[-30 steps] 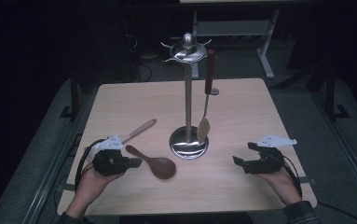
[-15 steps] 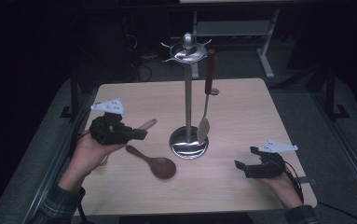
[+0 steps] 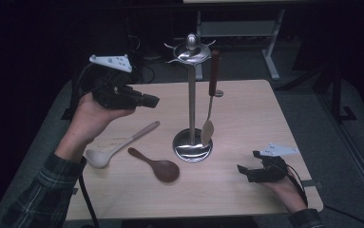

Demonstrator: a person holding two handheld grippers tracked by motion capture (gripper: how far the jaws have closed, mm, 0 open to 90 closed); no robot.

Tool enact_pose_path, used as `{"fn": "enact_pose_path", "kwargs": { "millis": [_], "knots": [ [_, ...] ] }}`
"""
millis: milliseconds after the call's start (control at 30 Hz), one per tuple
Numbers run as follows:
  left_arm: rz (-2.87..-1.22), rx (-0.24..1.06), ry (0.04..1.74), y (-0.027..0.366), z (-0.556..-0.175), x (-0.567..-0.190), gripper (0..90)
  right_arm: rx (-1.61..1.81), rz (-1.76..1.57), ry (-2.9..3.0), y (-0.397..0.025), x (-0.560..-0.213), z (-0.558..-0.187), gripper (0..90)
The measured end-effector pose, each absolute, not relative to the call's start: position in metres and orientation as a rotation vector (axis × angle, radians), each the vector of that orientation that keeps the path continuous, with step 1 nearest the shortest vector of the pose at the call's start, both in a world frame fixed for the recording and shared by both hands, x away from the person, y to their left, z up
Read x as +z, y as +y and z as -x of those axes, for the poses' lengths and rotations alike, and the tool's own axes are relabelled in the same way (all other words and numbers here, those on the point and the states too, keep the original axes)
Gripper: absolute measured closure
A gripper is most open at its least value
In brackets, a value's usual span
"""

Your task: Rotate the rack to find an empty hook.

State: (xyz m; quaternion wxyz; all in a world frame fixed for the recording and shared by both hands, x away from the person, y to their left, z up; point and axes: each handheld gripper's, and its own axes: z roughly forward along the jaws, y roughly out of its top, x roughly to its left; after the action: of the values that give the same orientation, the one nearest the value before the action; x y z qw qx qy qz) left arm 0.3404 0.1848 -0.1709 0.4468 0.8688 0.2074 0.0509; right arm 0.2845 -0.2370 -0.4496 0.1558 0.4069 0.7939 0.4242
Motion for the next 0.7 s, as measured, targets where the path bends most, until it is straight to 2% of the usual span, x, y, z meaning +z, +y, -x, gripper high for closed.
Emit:
{"fn": "enact_pose_path", "kwargs": {
  "millis": [433, 700],
  "knots": [
    [-2.126, 0.152, 0.447, 0.17, -0.356, -0.128, 90.0, 1.194, -1.172, 2.281, -0.237, -0.453, -0.287, 13.8],
    [-2.092, 0.169, 0.435, 0.163, -0.364, -0.121, 90.0, 1.185, -1.18, 2.289, -0.238, -0.455, -0.288, 13.8]
  ]
}}
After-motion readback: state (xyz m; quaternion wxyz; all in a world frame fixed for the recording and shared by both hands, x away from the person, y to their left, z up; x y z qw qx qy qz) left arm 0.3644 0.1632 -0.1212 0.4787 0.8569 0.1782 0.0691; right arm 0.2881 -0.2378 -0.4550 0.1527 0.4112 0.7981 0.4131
